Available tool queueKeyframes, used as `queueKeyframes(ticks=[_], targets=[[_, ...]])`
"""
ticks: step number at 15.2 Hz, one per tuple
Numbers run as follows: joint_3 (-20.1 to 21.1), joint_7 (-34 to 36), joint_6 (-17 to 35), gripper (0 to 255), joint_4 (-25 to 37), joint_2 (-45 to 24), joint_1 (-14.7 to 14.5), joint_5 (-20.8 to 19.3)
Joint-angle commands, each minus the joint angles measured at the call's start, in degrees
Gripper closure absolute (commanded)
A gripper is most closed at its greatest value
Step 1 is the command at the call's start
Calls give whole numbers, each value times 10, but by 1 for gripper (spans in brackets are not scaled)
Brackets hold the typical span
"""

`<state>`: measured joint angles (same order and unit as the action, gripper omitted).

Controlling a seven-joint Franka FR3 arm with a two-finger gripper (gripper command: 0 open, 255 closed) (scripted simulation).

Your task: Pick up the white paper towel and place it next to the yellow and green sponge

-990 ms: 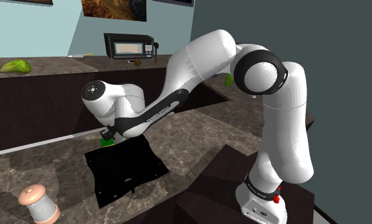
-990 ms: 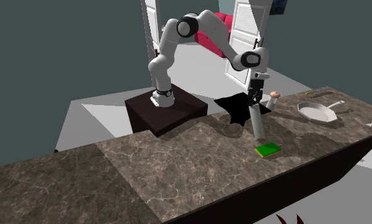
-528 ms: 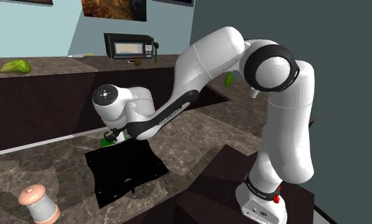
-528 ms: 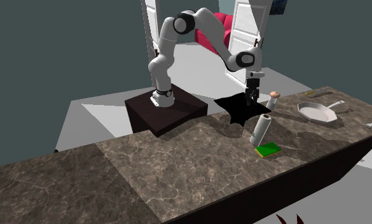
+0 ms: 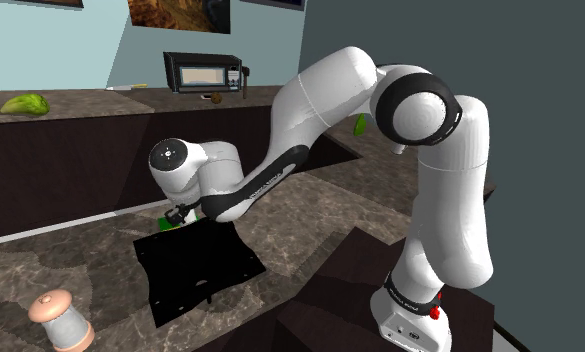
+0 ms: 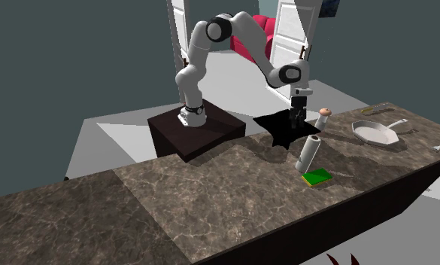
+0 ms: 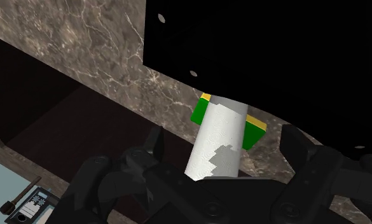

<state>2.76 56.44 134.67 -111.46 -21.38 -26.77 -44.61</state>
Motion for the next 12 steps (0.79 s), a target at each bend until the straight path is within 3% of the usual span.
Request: queueKeyframes(ticks=[1, 2, 3, 12], targets=[[0, 0, 0, 0, 0, 0, 0, 0], [0, 0, 0, 0, 0, 0, 0, 0], [0, 0, 0, 255, 0, 0, 0, 0], [0, 0, 0, 255, 0, 0, 0, 0]])
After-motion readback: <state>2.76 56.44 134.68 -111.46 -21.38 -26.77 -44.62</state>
